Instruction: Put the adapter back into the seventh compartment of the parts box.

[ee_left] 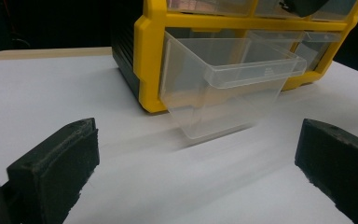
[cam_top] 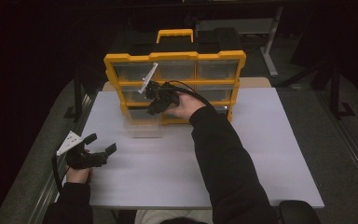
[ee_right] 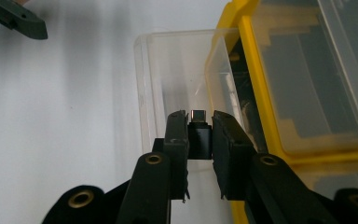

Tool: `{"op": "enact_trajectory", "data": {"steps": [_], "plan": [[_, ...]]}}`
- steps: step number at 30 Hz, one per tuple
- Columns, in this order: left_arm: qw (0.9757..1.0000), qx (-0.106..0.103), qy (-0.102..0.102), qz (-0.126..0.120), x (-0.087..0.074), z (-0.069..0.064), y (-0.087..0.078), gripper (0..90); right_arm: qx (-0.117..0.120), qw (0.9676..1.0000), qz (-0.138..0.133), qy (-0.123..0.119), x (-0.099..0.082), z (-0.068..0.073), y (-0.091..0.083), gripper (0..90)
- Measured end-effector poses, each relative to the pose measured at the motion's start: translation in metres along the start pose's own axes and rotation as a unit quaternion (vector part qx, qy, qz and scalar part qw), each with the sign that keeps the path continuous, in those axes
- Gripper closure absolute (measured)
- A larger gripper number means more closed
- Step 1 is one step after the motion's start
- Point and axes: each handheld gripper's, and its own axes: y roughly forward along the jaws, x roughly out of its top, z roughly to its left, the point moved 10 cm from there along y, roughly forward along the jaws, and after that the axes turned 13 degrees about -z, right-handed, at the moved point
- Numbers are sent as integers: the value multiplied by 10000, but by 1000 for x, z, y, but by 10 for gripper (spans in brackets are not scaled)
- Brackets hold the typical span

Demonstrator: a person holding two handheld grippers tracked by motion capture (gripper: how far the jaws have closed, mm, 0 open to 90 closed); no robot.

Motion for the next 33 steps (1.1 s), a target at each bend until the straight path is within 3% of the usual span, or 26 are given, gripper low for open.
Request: {"op": "enact_trajectory", "data": {"steps": [15,24,30,33], "plan": [[10000,-18,-9,-3,0,0,1,0,160,9998,52,-86,11,3,29,752],[10000,-47,-9,2,0,-1,1,0,198,9997,128,-111,7,1,44,752],[10000,-68,8,19,0,-2,2,0,162,9998,127,55,7,-1,46,745],[10000,-66,7,20,0,-2,2,0,109,9997,153,171,5,-2,45,667]]}}
